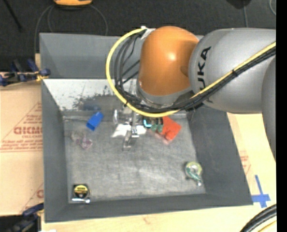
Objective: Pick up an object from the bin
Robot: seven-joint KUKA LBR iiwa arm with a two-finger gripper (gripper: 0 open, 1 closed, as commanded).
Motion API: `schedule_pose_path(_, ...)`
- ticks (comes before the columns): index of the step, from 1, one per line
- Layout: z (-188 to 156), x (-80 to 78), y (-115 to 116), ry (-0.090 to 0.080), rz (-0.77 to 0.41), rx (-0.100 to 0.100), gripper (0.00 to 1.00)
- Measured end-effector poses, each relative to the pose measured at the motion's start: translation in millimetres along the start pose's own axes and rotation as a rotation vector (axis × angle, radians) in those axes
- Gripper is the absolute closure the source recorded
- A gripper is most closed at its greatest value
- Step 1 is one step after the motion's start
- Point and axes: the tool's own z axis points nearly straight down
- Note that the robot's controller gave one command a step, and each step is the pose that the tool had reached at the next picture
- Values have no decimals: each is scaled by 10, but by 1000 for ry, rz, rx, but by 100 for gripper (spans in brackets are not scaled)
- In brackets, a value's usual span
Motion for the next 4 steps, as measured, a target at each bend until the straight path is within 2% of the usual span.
schedule_pose_path(1, 1396, 20, 836, -10, 82, -1, 0)
schedule_pose_path(2, 1204, -218, 748, -10, 118, -2, 0)
schedule_pose_path(3, 1216, -316, 1178, -7, 272, -3, 0)
schedule_pose_path(4, 1483, -342, 1032, -10, 378, -7, 0)
